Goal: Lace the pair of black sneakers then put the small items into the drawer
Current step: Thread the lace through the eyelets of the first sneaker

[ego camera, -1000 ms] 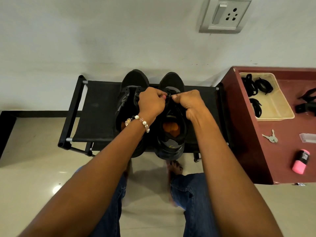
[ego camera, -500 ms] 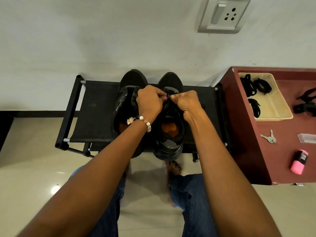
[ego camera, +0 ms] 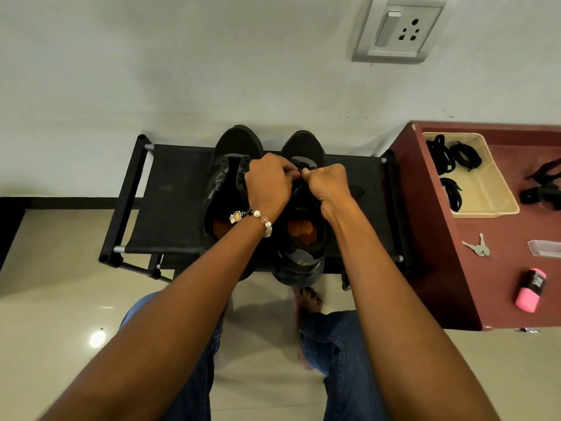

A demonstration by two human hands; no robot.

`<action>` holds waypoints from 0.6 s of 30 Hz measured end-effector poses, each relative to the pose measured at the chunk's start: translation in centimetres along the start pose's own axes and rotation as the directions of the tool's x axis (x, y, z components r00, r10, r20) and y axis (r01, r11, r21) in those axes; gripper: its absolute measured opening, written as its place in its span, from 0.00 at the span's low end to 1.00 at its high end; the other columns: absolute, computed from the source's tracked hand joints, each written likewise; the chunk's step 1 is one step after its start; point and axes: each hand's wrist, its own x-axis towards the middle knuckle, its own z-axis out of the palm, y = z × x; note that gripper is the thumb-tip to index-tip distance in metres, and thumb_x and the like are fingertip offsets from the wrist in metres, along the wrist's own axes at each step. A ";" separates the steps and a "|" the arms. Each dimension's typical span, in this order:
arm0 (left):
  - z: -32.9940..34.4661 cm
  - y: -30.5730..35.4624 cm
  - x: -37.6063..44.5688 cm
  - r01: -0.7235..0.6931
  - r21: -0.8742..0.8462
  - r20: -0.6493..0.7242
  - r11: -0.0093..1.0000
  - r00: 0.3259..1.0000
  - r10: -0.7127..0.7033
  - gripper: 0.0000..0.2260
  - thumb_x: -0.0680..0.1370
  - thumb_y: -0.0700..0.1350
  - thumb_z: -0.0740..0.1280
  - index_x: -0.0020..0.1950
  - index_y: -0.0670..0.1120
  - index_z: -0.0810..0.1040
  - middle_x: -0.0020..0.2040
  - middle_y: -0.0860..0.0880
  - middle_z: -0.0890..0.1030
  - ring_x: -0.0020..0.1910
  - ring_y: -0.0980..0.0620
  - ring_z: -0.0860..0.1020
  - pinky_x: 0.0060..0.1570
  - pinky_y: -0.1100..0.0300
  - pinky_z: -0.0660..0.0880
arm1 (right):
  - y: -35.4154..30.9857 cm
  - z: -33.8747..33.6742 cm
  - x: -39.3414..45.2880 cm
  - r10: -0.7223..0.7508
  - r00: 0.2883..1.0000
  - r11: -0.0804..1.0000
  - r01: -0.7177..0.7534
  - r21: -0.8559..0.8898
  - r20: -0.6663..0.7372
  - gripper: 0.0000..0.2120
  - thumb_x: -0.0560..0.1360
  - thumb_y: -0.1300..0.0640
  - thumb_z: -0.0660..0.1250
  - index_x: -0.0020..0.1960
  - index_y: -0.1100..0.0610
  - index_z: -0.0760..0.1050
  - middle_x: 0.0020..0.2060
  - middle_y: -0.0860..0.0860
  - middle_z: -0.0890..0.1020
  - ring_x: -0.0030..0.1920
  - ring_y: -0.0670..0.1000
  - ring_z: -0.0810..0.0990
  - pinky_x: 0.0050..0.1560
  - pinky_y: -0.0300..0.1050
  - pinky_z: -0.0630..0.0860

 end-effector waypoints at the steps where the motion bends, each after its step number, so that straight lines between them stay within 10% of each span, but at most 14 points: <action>1: 0.1 0.0 0.0 0.005 0.007 0.002 1.000 1.000 -0.005 0.06 0.77 0.44 0.70 0.50 0.48 0.85 0.49 0.49 0.84 0.52 0.51 0.80 0.49 0.64 0.69 | -0.8 -0.5 -1.4 0.004 1.000 1.000 -0.004 0.018 0.017 0.10 0.70 0.55 0.74 0.39 0.63 0.83 0.40 0.62 0.84 0.48 0.64 0.82 0.54 0.64 0.78; 8: -0.1 0.3 0.2 -0.004 0.185 0.047 0.983 0.999 -0.005 0.08 0.78 0.39 0.63 0.52 0.45 0.81 0.52 0.47 0.83 0.54 0.45 0.79 0.53 0.52 0.73 | -2.0 -4.1 -3.5 -0.162 0.973 0.984 0.171 -0.046 0.163 0.13 0.68 0.58 0.78 0.51 0.50 0.80 0.46 0.51 0.81 0.55 0.56 0.80 0.54 0.49 0.78; 11: -0.7 0.3 1.0 0.180 -0.110 0.036 0.977 0.983 -0.178 0.07 0.79 0.39 0.61 0.50 0.45 0.79 0.52 0.45 0.82 0.49 0.47 0.81 0.52 0.51 0.78 | -1.6 -5.3 -4.4 -0.208 0.956 0.921 0.262 -0.288 0.204 0.21 0.64 0.50 0.81 0.49 0.50 0.73 0.41 0.47 0.75 0.45 0.51 0.76 0.43 0.44 0.74; 14: -2.2 1.0 1.6 0.384 -0.632 0.134 0.673 0.909 -0.394 0.09 0.80 0.39 0.58 0.43 0.47 0.74 0.45 0.46 0.83 0.43 0.50 0.82 0.51 0.48 0.80 | -0.9 -5.4 -5.2 -0.088 0.958 0.855 0.214 -0.472 0.274 0.28 0.65 0.46 0.80 0.56 0.57 0.70 0.48 0.52 0.76 0.45 0.52 0.77 0.36 0.44 0.74; 18: -6.9 1.7 2.9 0.275 -0.961 0.259 -0.015 0.885 -0.387 0.09 0.83 0.40 0.55 0.44 0.46 0.71 0.37 0.45 0.82 0.34 0.48 0.81 0.40 0.52 0.79 | -0.5 -4.0 -6.0 -0.101 0.985 0.772 0.168 -0.613 0.142 0.33 0.72 0.48 0.74 0.65 0.65 0.64 0.61 0.62 0.74 0.59 0.64 0.76 0.54 0.55 0.77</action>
